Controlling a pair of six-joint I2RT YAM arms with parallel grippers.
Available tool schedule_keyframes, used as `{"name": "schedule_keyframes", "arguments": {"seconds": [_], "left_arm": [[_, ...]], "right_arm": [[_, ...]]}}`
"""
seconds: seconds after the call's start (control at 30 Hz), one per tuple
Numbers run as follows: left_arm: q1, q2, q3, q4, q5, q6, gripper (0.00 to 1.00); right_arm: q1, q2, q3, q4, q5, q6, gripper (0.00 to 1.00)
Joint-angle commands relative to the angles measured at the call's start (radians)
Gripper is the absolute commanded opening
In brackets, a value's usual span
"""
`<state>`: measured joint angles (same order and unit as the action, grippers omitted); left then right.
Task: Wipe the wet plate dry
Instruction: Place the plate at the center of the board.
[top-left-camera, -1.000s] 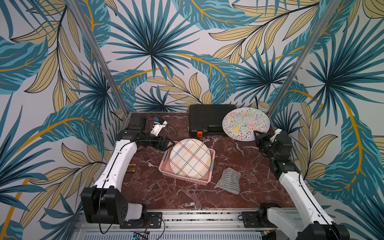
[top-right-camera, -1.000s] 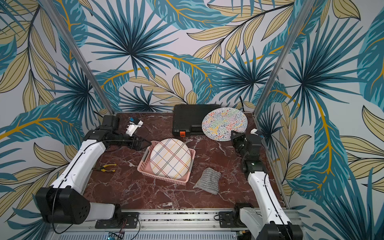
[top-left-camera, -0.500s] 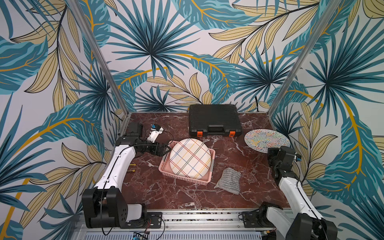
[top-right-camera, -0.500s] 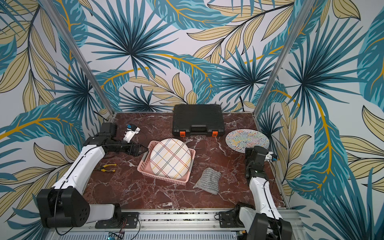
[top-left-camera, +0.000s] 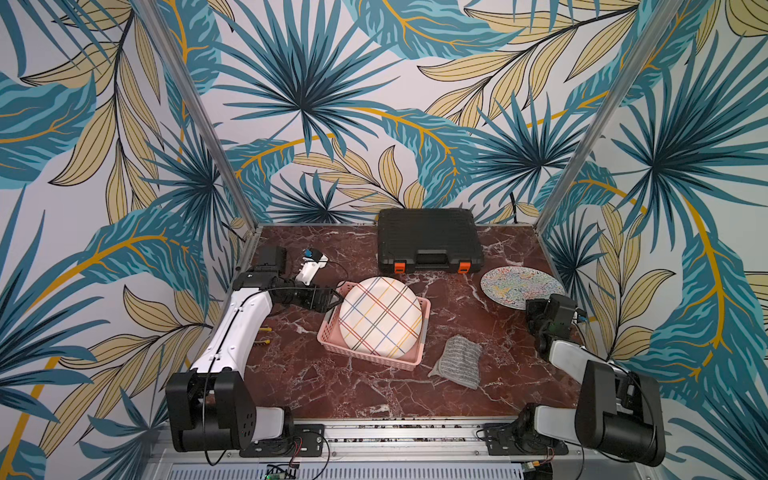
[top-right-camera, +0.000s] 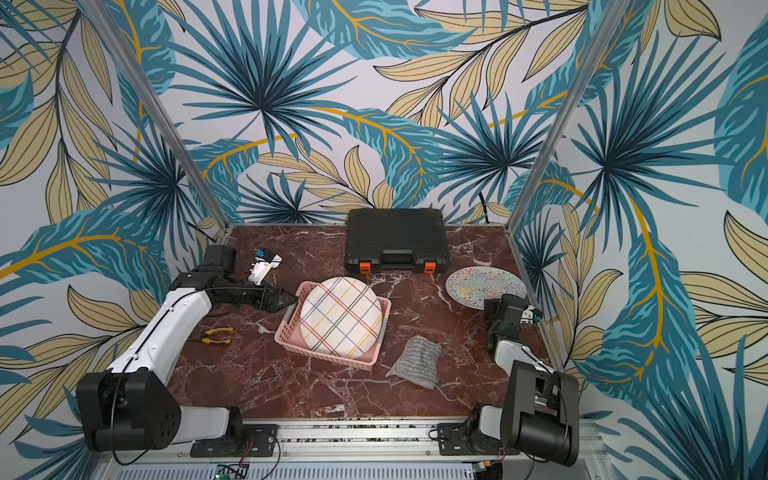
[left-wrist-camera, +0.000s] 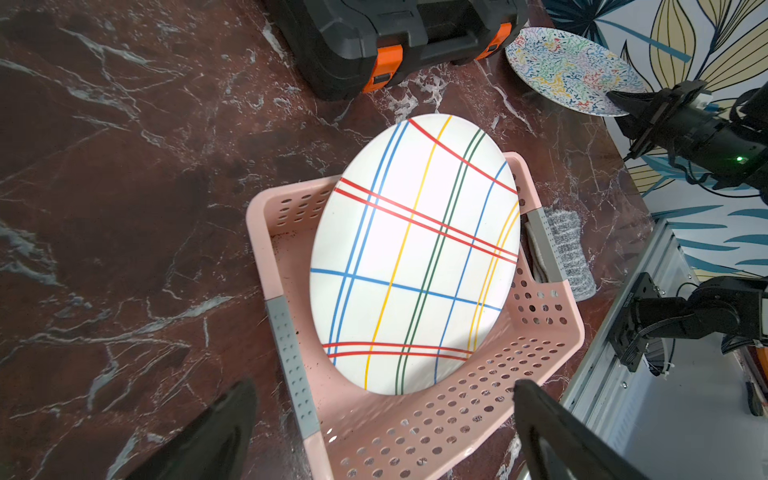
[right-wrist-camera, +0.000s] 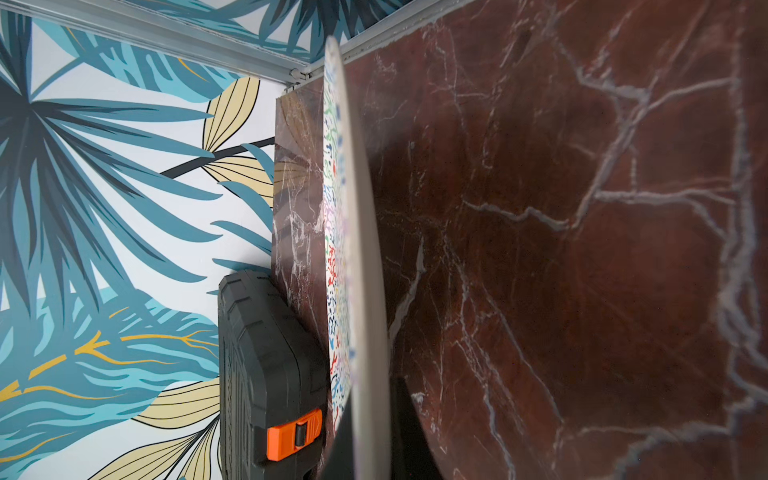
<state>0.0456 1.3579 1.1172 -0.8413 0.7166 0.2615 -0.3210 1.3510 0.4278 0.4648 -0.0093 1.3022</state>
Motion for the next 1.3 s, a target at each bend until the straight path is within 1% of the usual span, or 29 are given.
{"name": "schedule_keyframes", "arguments": {"seconds": [0.0, 0.03, 0.07, 0.1, 0.2, 0.3, 0.33, 0.47, 0.73, 0.87, 1.0, 1.13, 1.2, 1.27], "left_arm": [[0.007, -0.017, 0.012, 0.013, 0.023, 0.004, 1.0], [0.007, -0.017, 0.01, 0.013, 0.026, 0.005, 1.0], [0.007, -0.016, 0.009, 0.013, 0.027, 0.006, 1.0], [0.007, -0.014, 0.009, 0.013, 0.028, 0.006, 1.0], [0.007, -0.01, 0.009, 0.013, 0.034, 0.005, 1.0], [0.007, -0.008, 0.009, 0.015, 0.036, 0.006, 1.0], [0.007, -0.008, 0.008, 0.016, 0.037, 0.003, 1.0], [0.007, -0.007, 0.007, 0.014, 0.039, 0.005, 1.0], [0.007, -0.004, 0.004, 0.013, 0.041, 0.007, 1.0], [0.007, 0.0, 0.005, 0.014, 0.041, 0.007, 1.0], [0.007, 0.007, 0.003, 0.013, 0.045, 0.006, 1.0], [0.007, 0.01, 0.002, 0.013, 0.044, 0.005, 1.0], [0.008, 0.012, 0.0, 0.014, 0.044, 0.004, 1.0], [0.007, 0.012, -0.002, 0.02, 0.041, 0.001, 1.0]], "right_arm": [[-0.003, 0.058, 0.006, 0.034, -0.055, -0.003, 0.0], [-0.003, 0.068, 0.012, 0.021, -0.063, -0.005, 0.0], [-0.003, 0.073, 0.019, -0.01, -0.068, -0.009, 0.04], [-0.003, 0.073, 0.023, -0.036, -0.069, -0.014, 0.05], [-0.003, 0.047, 0.022, -0.101, -0.059, -0.04, 0.09], [-0.003, 0.006, 0.025, -0.193, -0.028, -0.081, 0.2], [-0.004, -0.004, 0.027, -0.223, -0.015, -0.094, 0.22], [-0.003, -0.008, 0.034, -0.277, -0.004, -0.131, 0.23], [-0.003, 0.053, 0.044, -0.294, -0.026, -0.15, 0.27], [-0.003, 0.063, 0.045, -0.319, -0.024, -0.154, 0.34], [-0.003, 0.039, 0.046, -0.369, -0.019, -0.169, 0.46], [-0.003, -0.02, 0.068, -0.495, -0.008, -0.206, 0.67], [-0.003, -0.064, 0.085, -0.577, -0.005, -0.231, 0.74], [-0.003, -0.114, 0.094, -0.641, -0.008, -0.256, 0.77]]}}
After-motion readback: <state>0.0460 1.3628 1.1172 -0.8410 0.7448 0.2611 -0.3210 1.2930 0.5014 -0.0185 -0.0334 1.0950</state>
